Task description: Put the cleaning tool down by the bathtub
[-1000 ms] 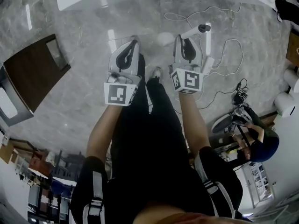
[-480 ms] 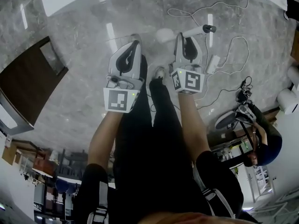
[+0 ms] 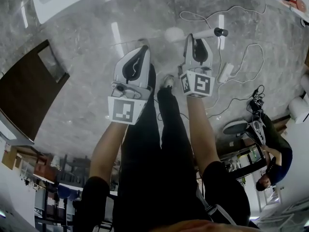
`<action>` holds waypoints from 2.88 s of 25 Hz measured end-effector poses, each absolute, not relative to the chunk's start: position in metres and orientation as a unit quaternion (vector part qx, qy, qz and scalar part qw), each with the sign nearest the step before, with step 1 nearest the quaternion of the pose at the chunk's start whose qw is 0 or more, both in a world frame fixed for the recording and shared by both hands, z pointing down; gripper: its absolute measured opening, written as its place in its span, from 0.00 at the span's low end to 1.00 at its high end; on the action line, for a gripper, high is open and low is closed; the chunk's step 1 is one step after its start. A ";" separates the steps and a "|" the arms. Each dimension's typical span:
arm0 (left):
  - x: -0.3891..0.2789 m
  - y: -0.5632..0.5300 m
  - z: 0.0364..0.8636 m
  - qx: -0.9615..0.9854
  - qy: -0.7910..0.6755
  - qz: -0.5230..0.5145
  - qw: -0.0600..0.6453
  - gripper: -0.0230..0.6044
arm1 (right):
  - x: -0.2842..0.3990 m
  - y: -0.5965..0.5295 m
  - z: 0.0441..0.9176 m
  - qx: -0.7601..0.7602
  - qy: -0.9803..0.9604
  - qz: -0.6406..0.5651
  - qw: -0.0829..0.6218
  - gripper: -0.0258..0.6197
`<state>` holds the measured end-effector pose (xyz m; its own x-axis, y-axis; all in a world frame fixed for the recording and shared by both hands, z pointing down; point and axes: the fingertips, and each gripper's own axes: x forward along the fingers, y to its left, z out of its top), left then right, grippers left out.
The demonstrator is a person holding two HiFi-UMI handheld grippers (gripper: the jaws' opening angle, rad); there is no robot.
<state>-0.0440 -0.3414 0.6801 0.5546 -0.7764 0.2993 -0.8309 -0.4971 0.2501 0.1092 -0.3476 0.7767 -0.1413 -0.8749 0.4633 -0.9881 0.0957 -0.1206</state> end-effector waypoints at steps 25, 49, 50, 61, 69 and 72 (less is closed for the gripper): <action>-0.057 -0.366 0.759 0.861 -0.467 0.061 0.194 0.05 | 0.100 -0.381 0.923 0.635 -0.729 0.209 0.148 0.16; -0.061 -0.362 0.816 0.864 -0.475 0.037 0.163 0.05 | 0.089 -0.384 1.036 0.624 -0.744 0.189 0.143 0.16; -0.063 -0.363 0.818 0.864 -0.475 0.037 0.164 0.05 | 0.089 -0.384 1.039 0.624 -0.744 0.190 0.144 0.16; -0.062 -0.367 0.841 0.864 -0.472 0.042 0.169 0.05 | 0.086 -0.395 1.069 0.625 -0.742 0.192 0.147 0.16; -0.063 -0.371 0.842 0.864 -0.472 0.041 0.169 0.05 | 0.083 -0.415 1.078 0.621 -0.745 0.194 0.152 0.16; -0.063 -0.373 0.846 0.863 -0.473 0.040 0.174 0.05 | 0.082 -0.424 1.083 0.618 -0.746 0.195 0.155 0.16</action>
